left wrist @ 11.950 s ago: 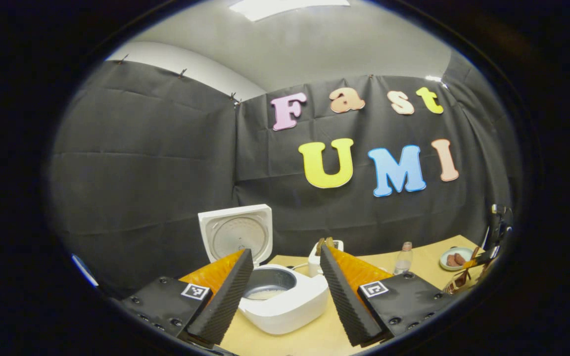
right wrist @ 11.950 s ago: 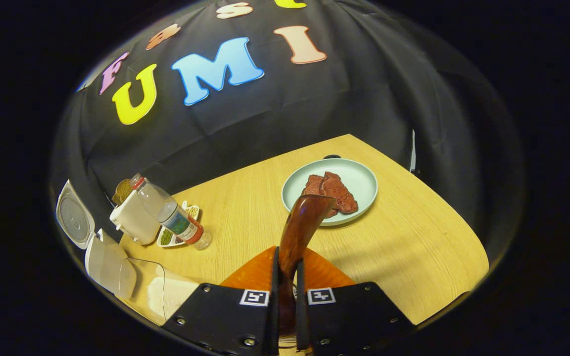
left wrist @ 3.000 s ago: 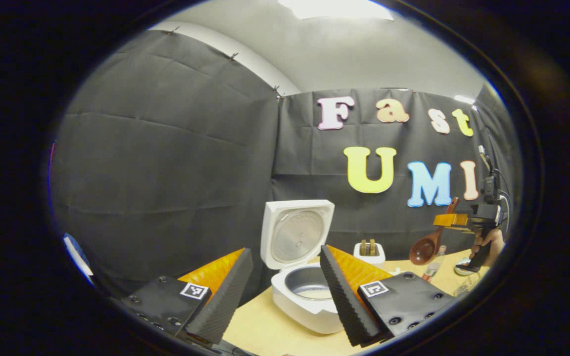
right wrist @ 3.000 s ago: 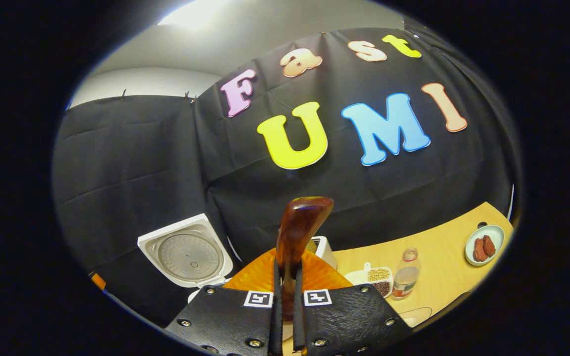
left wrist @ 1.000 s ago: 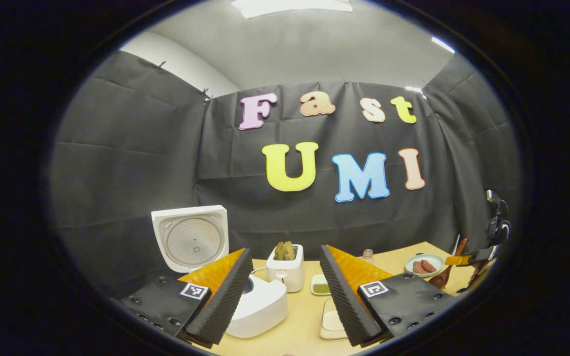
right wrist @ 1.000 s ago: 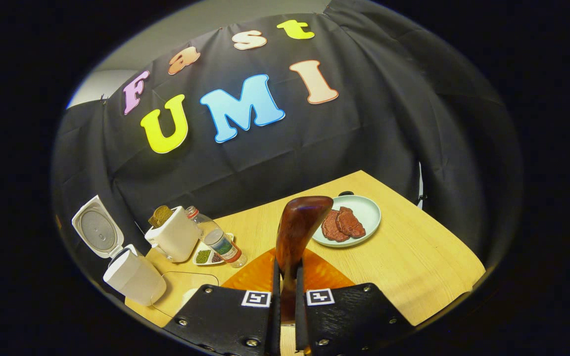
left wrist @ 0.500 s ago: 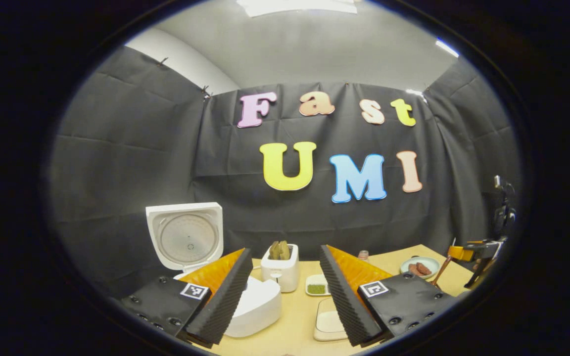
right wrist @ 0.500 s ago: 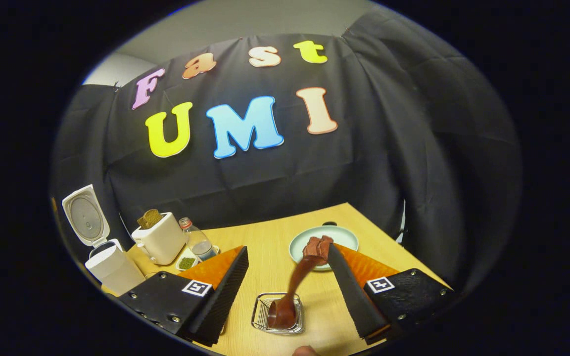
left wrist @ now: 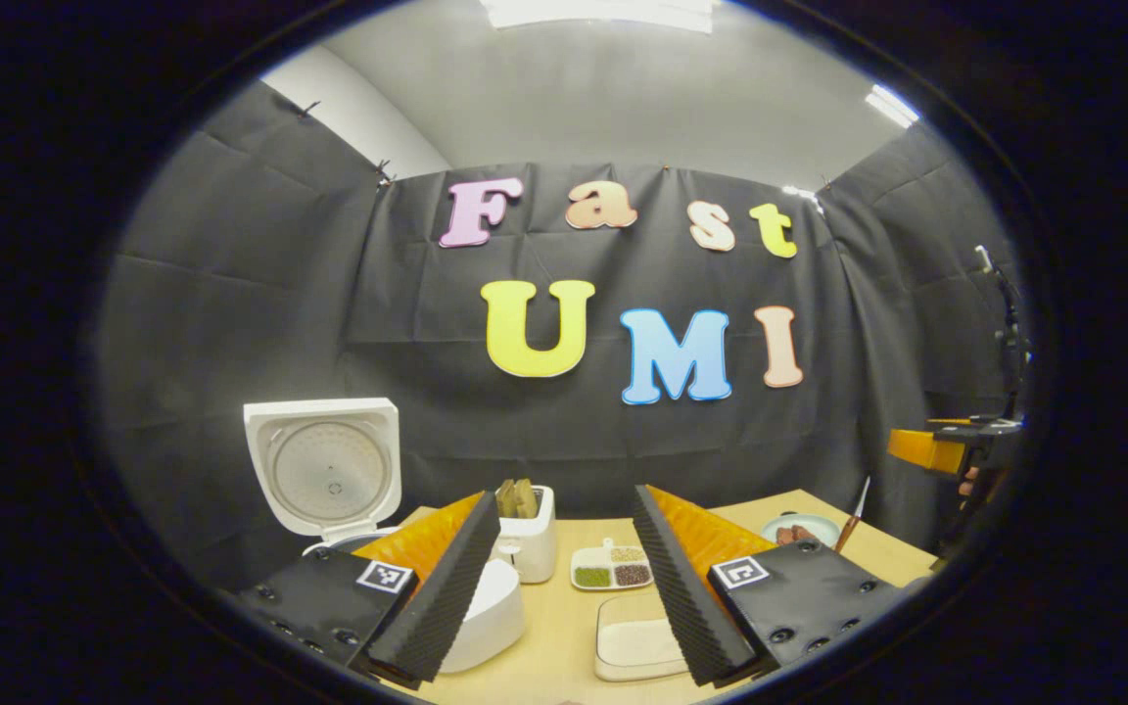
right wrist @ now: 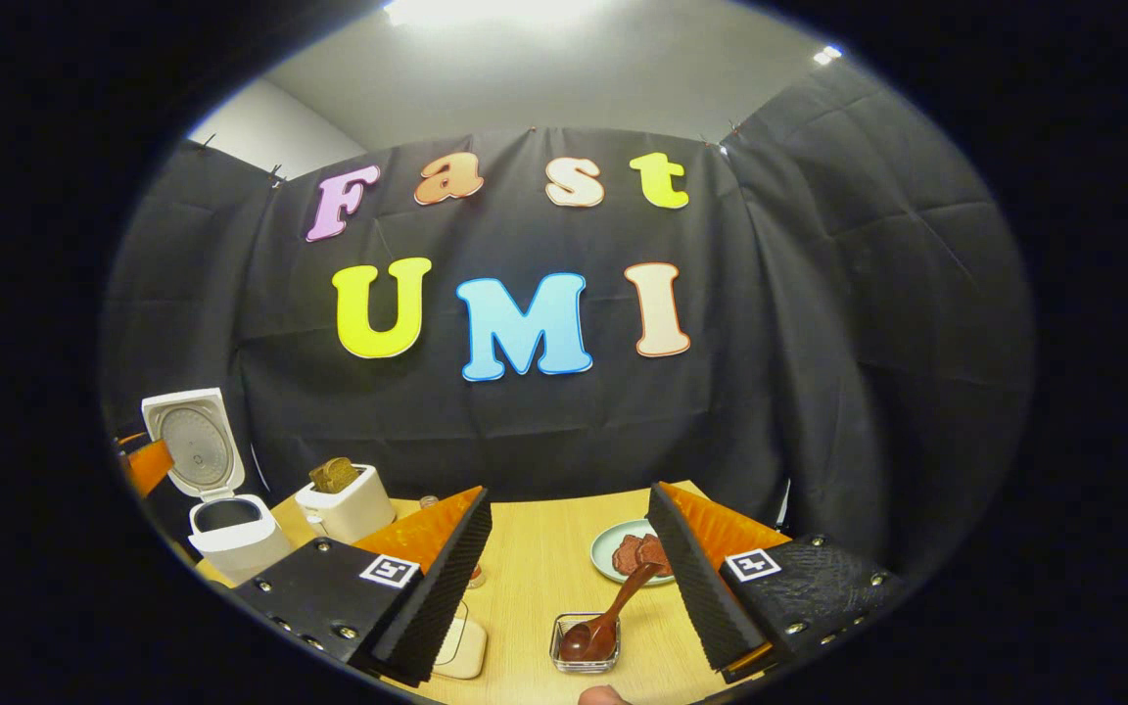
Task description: Close the left gripper, press the button to open the rice cooker; take a wooden spoon from the chopstick holder with the right hand, scoop a spoonful of rice and pour it into the rice cooker, then put the wooden spoon back into the chopstick holder.
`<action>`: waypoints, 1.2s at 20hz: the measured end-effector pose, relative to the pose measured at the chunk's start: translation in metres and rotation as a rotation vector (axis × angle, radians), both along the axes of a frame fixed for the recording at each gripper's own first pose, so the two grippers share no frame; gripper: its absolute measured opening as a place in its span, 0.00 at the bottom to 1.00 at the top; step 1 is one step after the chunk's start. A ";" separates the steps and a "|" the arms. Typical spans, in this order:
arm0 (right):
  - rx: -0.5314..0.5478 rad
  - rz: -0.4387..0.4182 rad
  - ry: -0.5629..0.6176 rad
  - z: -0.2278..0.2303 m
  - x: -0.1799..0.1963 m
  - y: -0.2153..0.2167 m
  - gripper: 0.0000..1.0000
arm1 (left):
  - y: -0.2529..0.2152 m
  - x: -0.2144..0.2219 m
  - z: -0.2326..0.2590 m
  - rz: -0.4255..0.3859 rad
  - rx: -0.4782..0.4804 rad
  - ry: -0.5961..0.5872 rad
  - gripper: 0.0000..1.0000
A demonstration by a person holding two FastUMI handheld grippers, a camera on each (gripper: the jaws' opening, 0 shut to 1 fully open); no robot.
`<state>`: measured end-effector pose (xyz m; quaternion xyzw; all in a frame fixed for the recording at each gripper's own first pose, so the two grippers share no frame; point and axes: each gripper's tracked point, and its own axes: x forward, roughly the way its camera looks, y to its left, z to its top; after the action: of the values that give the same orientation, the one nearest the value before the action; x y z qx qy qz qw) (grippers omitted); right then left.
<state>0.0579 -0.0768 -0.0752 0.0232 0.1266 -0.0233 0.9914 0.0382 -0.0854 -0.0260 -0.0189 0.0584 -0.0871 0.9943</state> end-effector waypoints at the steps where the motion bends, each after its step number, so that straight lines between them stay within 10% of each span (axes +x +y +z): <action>1: -0.015 -0.003 -0.024 0.008 -0.003 0.006 0.98 | -0.001 0.001 0.000 -0.007 -0.005 0.000 0.96; 24: -0.029 0.095 -0.117 0.030 -0.012 0.076 0.98 | 0.018 0.017 -0.001 0.009 -0.021 -0.011 0.96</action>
<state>0.0456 -0.0010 -0.0455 0.0042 0.0691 0.0234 0.9973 0.0549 -0.0676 -0.0275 -0.0292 0.0518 -0.0835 0.9947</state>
